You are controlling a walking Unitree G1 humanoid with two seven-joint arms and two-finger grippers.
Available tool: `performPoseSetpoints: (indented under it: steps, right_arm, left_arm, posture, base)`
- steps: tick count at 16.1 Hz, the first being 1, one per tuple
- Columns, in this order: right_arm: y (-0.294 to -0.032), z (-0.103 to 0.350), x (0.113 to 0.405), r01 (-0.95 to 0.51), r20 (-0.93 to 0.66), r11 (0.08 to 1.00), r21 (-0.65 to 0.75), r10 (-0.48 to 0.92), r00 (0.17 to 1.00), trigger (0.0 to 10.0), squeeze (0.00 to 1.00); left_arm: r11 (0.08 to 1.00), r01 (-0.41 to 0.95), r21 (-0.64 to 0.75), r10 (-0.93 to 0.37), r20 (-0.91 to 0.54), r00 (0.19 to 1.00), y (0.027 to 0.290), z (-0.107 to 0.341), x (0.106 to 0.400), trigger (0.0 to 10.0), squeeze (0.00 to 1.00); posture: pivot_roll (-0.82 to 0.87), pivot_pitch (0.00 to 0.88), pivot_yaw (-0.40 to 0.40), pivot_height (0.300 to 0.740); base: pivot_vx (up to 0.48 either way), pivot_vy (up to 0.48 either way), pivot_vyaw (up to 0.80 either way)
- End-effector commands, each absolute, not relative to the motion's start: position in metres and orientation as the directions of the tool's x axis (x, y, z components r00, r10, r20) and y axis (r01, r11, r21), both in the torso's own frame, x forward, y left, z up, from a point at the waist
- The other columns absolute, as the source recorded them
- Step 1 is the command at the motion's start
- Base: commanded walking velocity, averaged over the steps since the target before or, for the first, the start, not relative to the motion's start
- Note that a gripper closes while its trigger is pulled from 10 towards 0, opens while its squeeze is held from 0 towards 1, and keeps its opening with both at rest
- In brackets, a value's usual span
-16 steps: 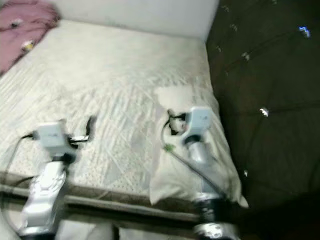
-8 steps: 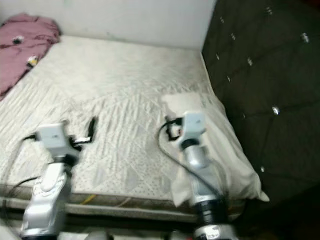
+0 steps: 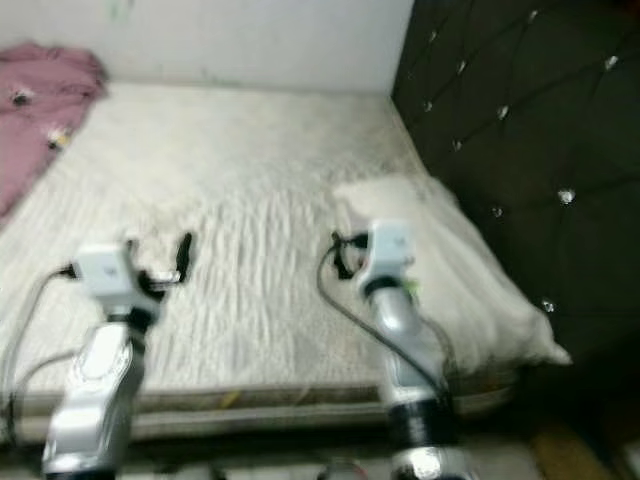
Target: Clean up the room
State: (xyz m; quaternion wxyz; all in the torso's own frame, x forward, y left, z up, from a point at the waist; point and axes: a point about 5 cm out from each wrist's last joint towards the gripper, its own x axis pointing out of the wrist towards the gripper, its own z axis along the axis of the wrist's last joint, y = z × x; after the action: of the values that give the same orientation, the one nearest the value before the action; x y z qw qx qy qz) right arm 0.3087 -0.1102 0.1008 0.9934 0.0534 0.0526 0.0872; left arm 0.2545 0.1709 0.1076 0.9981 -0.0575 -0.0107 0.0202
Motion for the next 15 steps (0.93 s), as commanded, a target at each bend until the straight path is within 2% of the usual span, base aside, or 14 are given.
performPoseSetpoints:
  steps: [1, 4, 7, 15]
  right_arm:
    - [-0.1199, 0.1034, 0.3106, -0.148, -0.09, 0.983, 0.106, 0.157, 0.983, 10.0, 0.0]
    - [-0.1203, 0.1041, 0.3108, -0.15, -0.087, 0.983, 0.104, 0.159, 0.983, 10.0, 0.0]
    - [-0.1199, 0.1041, 0.3109, -0.155, -0.088, 0.983, 0.103, 0.164, 0.983, 10.0, 0.0]
    - [-0.1192, 0.1031, 0.3117, -0.158, -0.097, 0.983, 0.097, 0.168, 0.981, 10.0, 0.0]
  left_arm:
    - [0.992, -0.021, -0.124, 0.026, 0.034, 0.999, 0.1637, 0.112, 0.2579, 10.0, 0.0]
    - [0.993, -0.024, -0.114, 0.029, 0.049, 0.998, 0.1636, 0.1133, 0.2583, 10.0, 0.0]
    - [0.994, -0.024, -0.104, 0.029, 0.046, 0.999, 0.1633, 0.1131, 0.2577, 10.0, 0.0]
    - [0.993, -0.023, -0.119, 0.029, 0.042, 0.999, 0.1628, 0.1127, 0.2583, 10.0, 0.0]
  posture:
    - [-0.02, 0.0, -0.054, 0.74]
    - [-0.02, 0.0, -0.056, 0.74]
    - [-0.02, 0.0, -0.057, 0.74]
    - [-0.02, 0.0, -0.059, 0.74]
  base:
    - [0.0, 0.469, -0.8]
    - [0.0, 0.466, 0.0]
    - [0.0, 0.0, 0.0]
    - [0.0, 0.444, 0.0]
